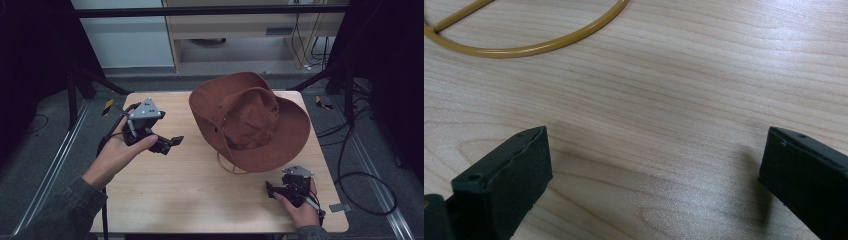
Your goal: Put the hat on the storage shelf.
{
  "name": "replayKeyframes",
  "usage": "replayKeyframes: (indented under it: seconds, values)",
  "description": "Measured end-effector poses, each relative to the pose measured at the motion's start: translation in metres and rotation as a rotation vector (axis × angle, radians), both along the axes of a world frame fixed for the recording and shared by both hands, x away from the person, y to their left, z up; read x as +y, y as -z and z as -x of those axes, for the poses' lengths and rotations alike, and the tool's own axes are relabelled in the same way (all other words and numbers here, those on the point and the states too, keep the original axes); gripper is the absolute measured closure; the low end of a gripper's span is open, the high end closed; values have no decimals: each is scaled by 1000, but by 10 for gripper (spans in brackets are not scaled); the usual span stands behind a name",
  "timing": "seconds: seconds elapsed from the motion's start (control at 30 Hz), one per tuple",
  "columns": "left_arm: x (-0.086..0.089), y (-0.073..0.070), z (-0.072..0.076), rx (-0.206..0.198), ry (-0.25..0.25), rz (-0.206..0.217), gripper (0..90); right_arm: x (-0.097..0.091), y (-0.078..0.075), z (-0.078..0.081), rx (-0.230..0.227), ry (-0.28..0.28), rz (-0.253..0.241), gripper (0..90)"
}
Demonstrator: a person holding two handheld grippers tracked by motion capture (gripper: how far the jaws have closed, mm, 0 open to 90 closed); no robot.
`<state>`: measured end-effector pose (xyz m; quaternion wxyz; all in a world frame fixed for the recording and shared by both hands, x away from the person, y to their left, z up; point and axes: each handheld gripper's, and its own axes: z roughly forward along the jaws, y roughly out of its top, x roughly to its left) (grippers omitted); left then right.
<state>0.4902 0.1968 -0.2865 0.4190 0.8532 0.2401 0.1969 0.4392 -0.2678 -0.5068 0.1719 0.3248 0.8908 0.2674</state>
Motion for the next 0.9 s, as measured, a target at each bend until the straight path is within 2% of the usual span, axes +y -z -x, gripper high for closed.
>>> replayKeyframes:
  seconds: [0.23,0.3,0.33,0.37,0.4,0.47,0.53,0.57,0.63,0.8,0.9]
  values:
    - [4,34,0,23,1,-44,38,0,0,0,0,0,0,6]
    - [6,48,-3,30,-7,-63,38,0,0,0,0,0,0,6]
    - [8,61,-5,35,-18,-91,38,0,0,0,0,0,0,6]
    - [9,68,-5,38,-23,-101,38,0,0,0,0,0,1,6]
    - [9,68,-5,38,-23,-101,39,0,0,0,0,0,1,6]
    - [12,83,-4,48,-24,-134,38,0,0,0,1,0,0,5]
    - [16,99,-4,76,-34,-135,38,0,0,0,0,0,0,6]
    - [16,99,-4,76,-34,-135,38,0,0,0,0,1,0,5]
    - [21,112,-4,91,-43,-147,38,0,0,0,0,0,0,5]
    - [32,136,-2,125,-77,-145,40,0,0,0,1,1,0,6]
    - [42,156,4,159,-98,-147,40,0,0,0,0,1,0,5]
